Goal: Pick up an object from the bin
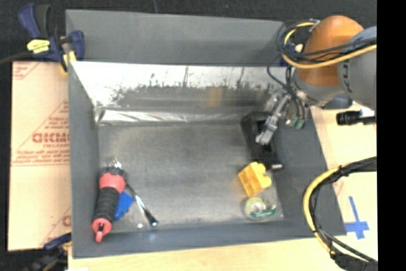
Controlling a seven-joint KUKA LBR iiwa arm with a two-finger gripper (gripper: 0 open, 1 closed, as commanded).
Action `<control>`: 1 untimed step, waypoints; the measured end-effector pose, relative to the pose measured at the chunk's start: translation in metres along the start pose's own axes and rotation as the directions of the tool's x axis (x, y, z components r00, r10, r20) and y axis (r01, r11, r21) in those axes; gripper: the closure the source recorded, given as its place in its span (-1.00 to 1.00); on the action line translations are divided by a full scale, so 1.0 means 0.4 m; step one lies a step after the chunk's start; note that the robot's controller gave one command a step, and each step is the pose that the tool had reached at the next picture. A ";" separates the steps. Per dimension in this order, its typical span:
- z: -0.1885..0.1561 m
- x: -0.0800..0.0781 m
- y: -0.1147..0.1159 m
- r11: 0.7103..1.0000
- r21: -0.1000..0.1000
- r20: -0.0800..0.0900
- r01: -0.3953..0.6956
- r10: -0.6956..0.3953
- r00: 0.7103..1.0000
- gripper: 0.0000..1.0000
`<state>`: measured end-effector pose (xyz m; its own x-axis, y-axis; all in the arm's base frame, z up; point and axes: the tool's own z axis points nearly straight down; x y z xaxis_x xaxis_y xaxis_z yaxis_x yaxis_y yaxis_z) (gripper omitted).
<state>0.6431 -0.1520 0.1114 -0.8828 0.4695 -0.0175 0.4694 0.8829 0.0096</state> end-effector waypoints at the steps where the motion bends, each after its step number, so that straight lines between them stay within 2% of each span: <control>1: 0.040 -0.010 0.005 0.995 0.001 0.001 0.100 -0.100 0.995 -1.00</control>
Offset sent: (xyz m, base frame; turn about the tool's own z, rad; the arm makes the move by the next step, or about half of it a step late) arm 0.0107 0.0018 -0.0414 0.1169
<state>0.6478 -0.1521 0.0953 -0.9254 0.3785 -0.0197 0.3784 0.9256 0.0068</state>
